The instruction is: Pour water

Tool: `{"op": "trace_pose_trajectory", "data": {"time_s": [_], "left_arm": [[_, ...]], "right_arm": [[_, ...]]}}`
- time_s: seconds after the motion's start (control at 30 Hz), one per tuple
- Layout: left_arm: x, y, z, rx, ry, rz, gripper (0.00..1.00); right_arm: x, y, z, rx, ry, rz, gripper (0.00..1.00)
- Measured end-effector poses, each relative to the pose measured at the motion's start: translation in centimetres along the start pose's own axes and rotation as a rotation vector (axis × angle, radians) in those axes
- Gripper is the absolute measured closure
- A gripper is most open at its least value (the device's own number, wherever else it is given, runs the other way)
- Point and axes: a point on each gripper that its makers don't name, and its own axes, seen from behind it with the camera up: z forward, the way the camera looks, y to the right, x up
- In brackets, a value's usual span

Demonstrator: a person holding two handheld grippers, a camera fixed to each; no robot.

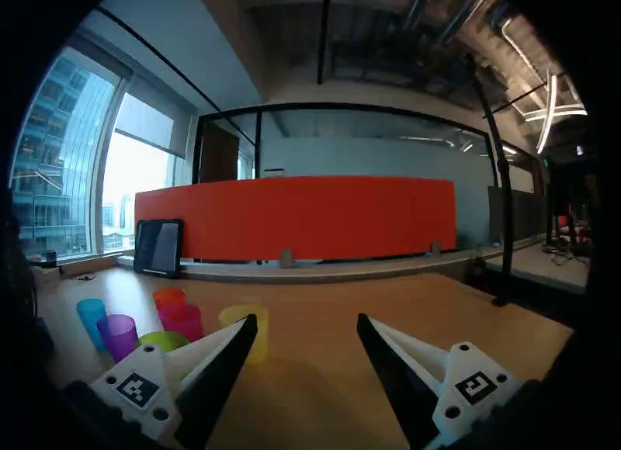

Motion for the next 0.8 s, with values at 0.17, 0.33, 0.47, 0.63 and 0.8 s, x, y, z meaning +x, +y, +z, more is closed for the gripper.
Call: {"op": "trace_pose_trajectory", "data": {"time_s": [0.17,0.33,0.47,0.63,0.8], "left_arm": [[-0.01,0.05,-0.02,0.0,0.0,0.0,0.03],[-0.01,0.08,-0.03,0.0,0.0,0.0,0.03],[-0.04,0.09,-0.01,0.0,0.0,0.0,0.03],[-0.06,0.1,-0.05,0.0,0.0,0.0,0.03],[-0.04,0.12,-0.03,0.0,0.0,0.0,0.03]], "right_arm": [[-0.3,0.22,0.15,-0.003,-0.003,-0.011,0.01],[-0.07,0.2,0.06,-0.004,0.001,-0.022,0.0],[0.01,0.17,0.02,-0.001,0.004,-0.023,0.0],[0.02,0.16,-0.06,0.001,0.004,-0.023,0.01],[0.02,0.19,-0.16,0.001,0.004,-0.023,0.01]]}}
